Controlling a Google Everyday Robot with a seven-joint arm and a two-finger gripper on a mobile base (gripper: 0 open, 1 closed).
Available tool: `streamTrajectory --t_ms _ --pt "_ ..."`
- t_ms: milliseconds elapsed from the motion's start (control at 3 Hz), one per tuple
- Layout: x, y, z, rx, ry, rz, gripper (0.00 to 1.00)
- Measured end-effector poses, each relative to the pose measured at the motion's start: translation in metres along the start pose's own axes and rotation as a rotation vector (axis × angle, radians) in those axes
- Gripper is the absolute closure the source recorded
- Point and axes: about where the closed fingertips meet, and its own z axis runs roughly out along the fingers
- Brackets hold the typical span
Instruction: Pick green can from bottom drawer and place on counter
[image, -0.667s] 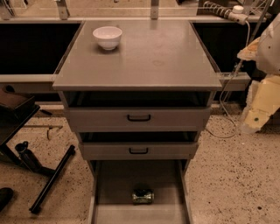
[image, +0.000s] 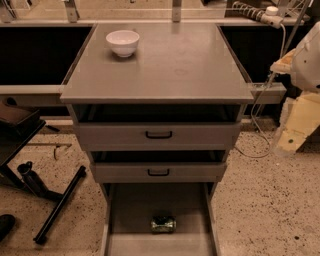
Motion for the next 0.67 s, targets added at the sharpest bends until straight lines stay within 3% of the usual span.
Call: streamTrajectory --t_ms 333,667 --pt "0.002 0.002 0.008 0.000 0.000 0.000 0.00" --pt "0.009 0.011 0.042 0.000 0.000 0.000 0.00"
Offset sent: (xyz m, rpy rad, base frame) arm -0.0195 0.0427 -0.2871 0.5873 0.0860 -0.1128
